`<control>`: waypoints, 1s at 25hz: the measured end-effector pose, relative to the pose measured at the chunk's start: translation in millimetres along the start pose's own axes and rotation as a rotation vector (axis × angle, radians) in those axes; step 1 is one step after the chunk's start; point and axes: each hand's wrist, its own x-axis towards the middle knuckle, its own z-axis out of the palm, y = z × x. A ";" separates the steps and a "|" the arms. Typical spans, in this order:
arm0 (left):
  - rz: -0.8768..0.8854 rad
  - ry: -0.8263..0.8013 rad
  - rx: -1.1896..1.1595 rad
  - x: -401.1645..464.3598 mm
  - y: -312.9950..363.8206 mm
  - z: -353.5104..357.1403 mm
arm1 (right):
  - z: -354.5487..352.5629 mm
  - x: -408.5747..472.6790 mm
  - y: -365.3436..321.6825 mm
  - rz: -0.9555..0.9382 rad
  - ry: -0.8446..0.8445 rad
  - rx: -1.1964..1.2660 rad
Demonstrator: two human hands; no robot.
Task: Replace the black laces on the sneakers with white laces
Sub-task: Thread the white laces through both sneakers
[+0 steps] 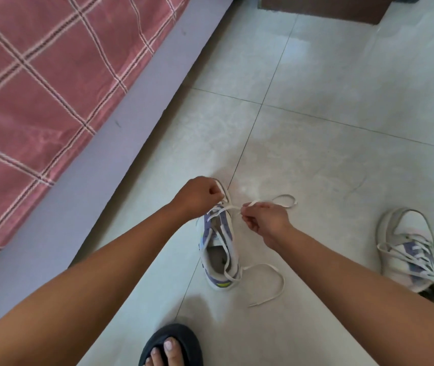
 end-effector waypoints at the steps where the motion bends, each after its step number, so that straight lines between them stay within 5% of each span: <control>1: -0.001 -0.008 0.050 -10.4 -8.3 2.6 | 7.1 -1.0 3.5 -0.043 0.018 0.004; 12: 0.013 0.042 -0.020 -31.7 -28.5 39.1 | 23.7 -5.5 16.4 -0.289 0.107 -0.289; 21: -0.009 0.106 -0.098 -26.0 -26.7 51.6 | 20.5 -11.3 21.5 -0.186 -0.103 -0.284; 25: 0.034 0.089 -0.048 -23.5 -21.7 55.5 | 5.4 -26.0 35.1 -0.250 -0.139 -0.603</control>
